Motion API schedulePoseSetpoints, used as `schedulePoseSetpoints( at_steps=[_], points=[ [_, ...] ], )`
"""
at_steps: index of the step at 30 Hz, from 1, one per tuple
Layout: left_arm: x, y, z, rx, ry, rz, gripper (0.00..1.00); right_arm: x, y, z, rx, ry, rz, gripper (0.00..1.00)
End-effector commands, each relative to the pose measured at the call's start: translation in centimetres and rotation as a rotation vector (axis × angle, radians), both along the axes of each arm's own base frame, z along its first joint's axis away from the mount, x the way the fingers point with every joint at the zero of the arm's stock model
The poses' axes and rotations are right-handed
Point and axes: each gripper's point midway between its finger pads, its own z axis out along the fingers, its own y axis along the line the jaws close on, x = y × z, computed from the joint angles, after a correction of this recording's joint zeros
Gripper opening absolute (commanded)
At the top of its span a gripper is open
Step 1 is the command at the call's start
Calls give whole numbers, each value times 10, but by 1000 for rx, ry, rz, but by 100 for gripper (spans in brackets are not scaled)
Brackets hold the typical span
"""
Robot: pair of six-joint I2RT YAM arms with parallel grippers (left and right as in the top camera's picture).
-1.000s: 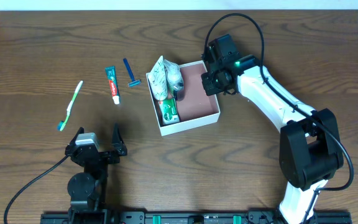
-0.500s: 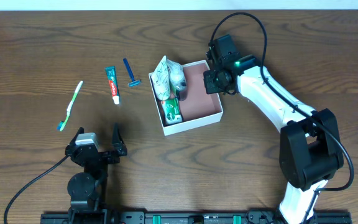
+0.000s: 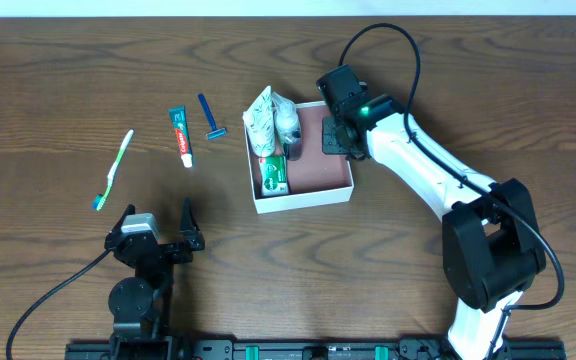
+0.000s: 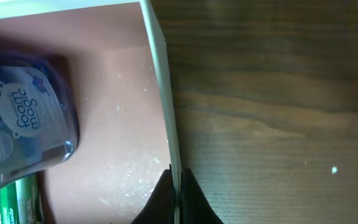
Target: Pack container
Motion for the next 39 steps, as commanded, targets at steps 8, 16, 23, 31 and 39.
schedulePoseSetpoints(
  at_steps=[8,16,23,31,39],
  points=[
    [-1,3,-18,15,48,13,98,-5,-1,-7,32,13,-166,1],
    [-1,3,-18,15,48,13,98,-1,0,-4,15,-4,-92,42],
    [-1,3,-18,15,48,13,98,5,10,21,42,-41,-16,66],
    [-1,3,-18,15,48,13,98,12,9,117,108,-163,79,89],
    [-1,3,-18,15,48,13,98,-11,-21,187,47,-255,328,99]
  ],
)
